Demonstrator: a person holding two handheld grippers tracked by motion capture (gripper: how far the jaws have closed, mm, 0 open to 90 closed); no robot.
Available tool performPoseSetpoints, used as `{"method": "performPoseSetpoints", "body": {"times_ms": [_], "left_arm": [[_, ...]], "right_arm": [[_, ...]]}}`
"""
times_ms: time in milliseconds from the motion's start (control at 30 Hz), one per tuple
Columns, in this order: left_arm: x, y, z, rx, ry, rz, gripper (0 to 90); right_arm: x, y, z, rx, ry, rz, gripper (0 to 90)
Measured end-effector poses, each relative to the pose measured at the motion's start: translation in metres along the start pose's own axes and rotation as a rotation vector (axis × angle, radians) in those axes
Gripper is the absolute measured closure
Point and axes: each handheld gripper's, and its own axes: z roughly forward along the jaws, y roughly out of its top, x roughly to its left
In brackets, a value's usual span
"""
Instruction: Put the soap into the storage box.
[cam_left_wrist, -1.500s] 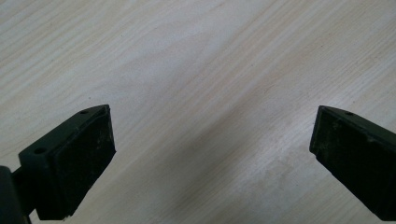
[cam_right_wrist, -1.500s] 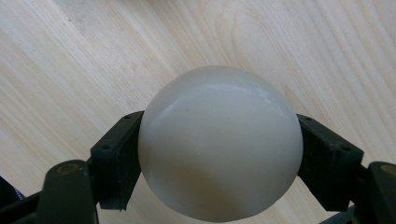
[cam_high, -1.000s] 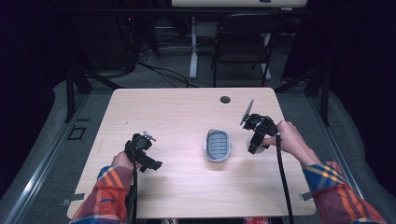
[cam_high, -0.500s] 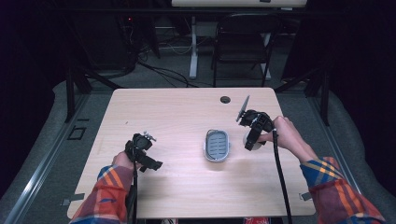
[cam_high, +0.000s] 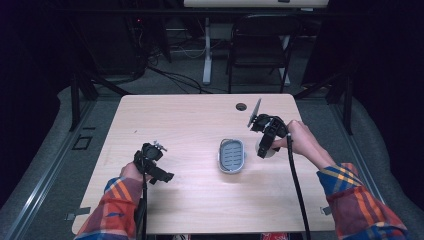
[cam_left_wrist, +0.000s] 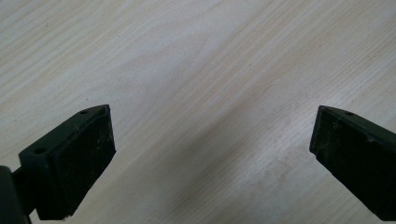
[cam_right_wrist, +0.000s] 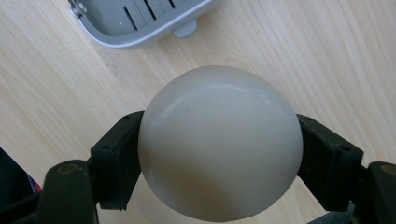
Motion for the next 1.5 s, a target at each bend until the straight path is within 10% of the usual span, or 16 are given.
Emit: {"method": "performPoseSetpoints", "body": {"times_ms": [1500], "left_arm": [[0.000,0.000,0.000,0.001,-0.010,0.002,0.0]], "right_arm": [[0.020,0.062,0.008,-0.018,0.007,-0.088,23.5]]}}
